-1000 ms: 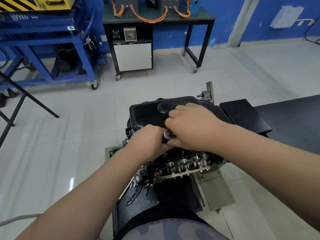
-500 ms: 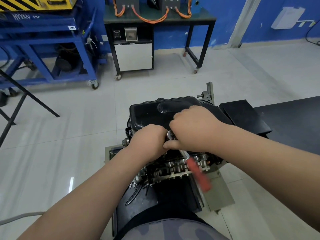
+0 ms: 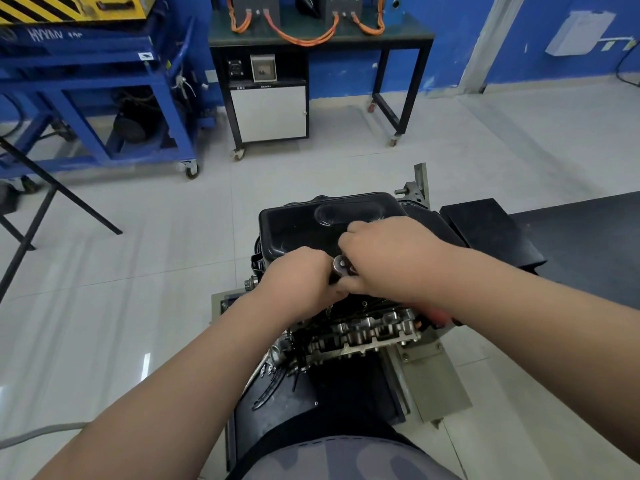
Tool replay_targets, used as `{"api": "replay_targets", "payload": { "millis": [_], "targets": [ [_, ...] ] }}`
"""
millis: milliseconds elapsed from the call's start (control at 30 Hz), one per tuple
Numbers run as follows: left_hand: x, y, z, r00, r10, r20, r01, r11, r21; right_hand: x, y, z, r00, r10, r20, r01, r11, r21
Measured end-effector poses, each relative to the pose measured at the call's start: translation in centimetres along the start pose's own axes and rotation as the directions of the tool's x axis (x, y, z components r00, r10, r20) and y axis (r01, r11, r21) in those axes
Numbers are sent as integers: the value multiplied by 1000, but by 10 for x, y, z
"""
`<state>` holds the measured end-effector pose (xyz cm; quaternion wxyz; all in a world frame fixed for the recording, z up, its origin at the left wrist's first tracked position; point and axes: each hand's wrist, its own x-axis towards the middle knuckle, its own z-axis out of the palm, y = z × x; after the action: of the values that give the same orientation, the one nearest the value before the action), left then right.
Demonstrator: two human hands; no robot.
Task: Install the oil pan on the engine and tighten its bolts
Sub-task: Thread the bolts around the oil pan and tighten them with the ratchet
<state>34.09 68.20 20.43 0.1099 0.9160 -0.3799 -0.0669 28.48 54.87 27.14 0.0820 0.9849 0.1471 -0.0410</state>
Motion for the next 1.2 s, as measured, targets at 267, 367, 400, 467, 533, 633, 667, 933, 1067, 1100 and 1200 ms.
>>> {"api": "replay_targets", "payload": {
  "millis": [267, 367, 400, 467, 533, 633, 667, 933, 1067, 1100, 1200],
  "targets": [
    [-3, -2, 0, 1000, 7, 6, -7, 1000, 14, 2, -3, 1, 1000, 26, -3, -26, 999, 26],
    [-3, -2, 0, 999, 35, 8, -34, 999, -22, 1, -7, 2, 996, 77, 41, -80, 995, 61],
    [-3, -2, 1, 999, 39, -10, -40, 999, -36, 2, -5, 1, 1000, -2, 16, 1, 999, 33],
    [-3, -2, 1, 999, 30, -36, -32, 999, -38, 3, 2, -3, 988, -154, -20, 153, 988, -19],
    [-2, -1, 1, 999, 14, -38, -16, 999, -40, 3, 6, -5, 985, -170, -25, 169, 985, -33],
    [-2, -1, 1, 1000, -2, -24, 1, 999, -39, 3, -1, 0, 999, -4, -49, 4, 1000, -12],
    [-2, -1, 1, 1000, 3, -14, -4, 1000, -28, 2, -3, 2, 997, 66, -31, -66, 998, 12],
    [-5, -2, 4, 998, 29, -59, -32, 998, -60, 2, 8, -3, 986, -166, -32, 164, 984, -71],
    [-4, -3, 3, 999, -29, -23, 28, 999, -38, 1, -5, 3, 998, -11, -59, 7, 998, -65],
    [-4, -2, 3, 999, -29, -19, 29, 999, -34, 1, -7, 4, 998, 37, -47, -38, 999, -30],
    [-4, -2, 4, 999, 10, -52, -14, 997, -74, 1, -5, 1, 997, -74, -34, 73, 996, -45]
  ]
}}
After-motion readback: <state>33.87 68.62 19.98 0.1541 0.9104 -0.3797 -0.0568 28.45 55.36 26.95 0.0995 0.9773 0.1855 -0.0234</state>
